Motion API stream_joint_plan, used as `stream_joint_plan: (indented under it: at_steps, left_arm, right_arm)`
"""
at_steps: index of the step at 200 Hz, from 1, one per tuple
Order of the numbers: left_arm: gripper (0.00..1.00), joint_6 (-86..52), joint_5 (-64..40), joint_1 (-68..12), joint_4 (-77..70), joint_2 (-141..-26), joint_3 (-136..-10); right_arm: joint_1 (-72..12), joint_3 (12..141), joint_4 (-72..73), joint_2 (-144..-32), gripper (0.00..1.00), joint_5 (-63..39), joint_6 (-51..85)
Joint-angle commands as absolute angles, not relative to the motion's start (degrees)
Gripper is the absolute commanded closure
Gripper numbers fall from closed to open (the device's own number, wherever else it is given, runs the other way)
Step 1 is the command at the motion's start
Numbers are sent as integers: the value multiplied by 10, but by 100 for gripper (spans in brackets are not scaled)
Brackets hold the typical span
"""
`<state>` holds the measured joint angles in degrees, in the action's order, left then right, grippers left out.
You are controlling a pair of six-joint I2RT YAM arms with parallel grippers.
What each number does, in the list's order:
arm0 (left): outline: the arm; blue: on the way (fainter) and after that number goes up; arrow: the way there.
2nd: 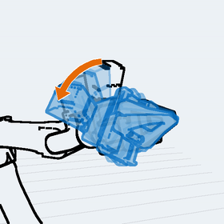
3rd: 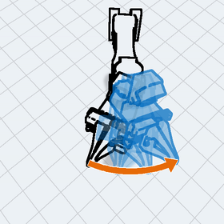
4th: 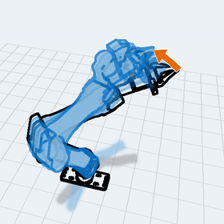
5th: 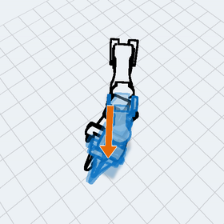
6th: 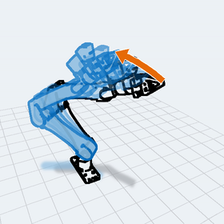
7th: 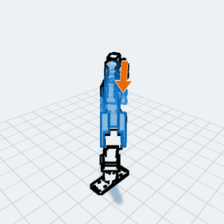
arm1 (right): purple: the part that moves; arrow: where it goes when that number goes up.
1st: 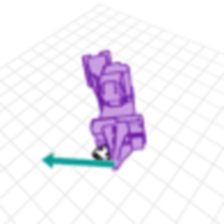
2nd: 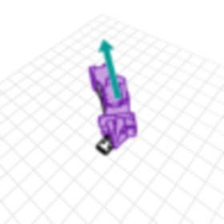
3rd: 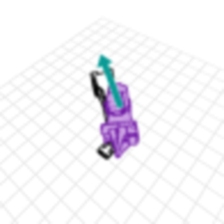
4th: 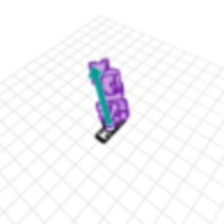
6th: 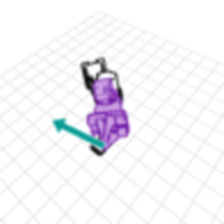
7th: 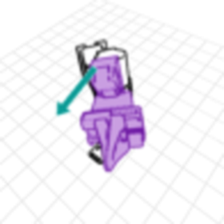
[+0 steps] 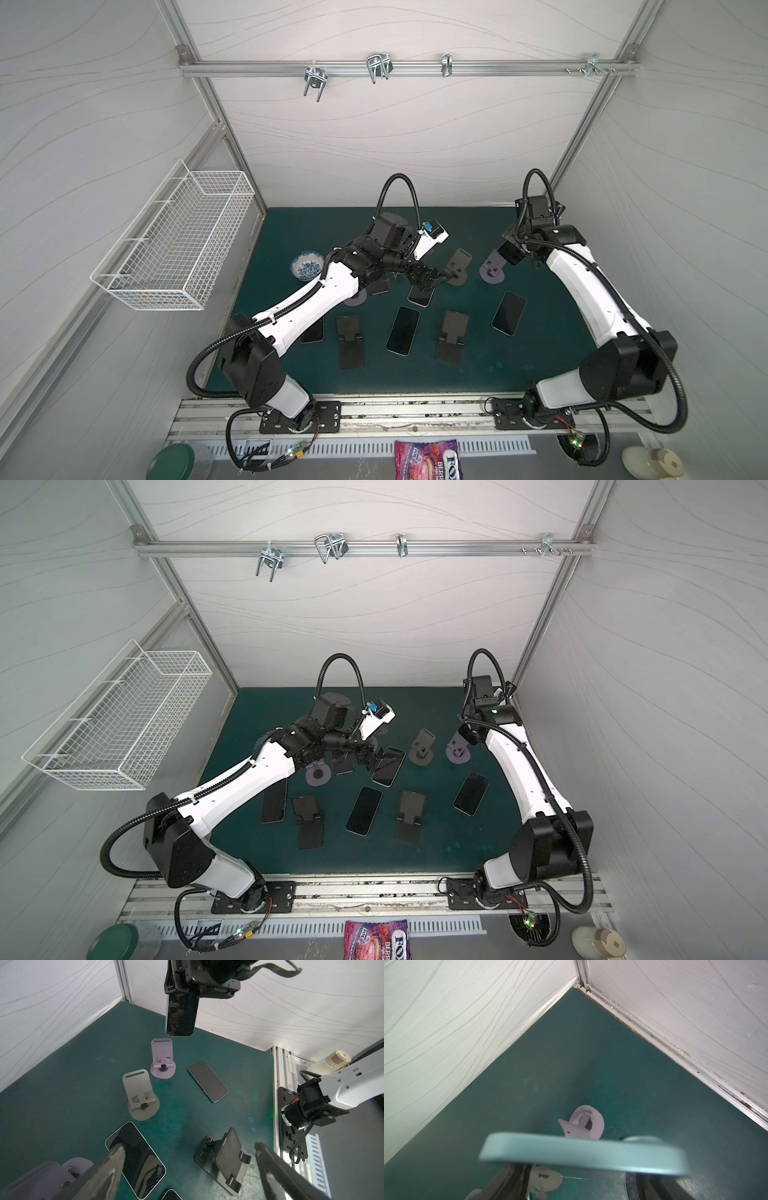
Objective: Remove the phone from the phone stand
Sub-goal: Remove the phone from the phone stand, then place the phone to the middle-right of the table.
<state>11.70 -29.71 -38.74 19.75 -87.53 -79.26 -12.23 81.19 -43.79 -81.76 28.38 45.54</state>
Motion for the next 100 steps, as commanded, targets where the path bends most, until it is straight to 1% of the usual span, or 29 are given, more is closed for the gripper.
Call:
stream_joint_plan:
  at_steps: [1,48,100]
  left_arm:
    - [1,99,-286,-385,180,-857,-806]
    - [1,106,-269,-399,230,-848,-816]
    - [1,96,-261,-401,235,-823,-799]
  right_arm:
    - [-120,800,-451,-775,40,271,470]
    - [-117,781,-480,-728,41,242,465]
    - [-108,782,-543,-702,41,195,438]
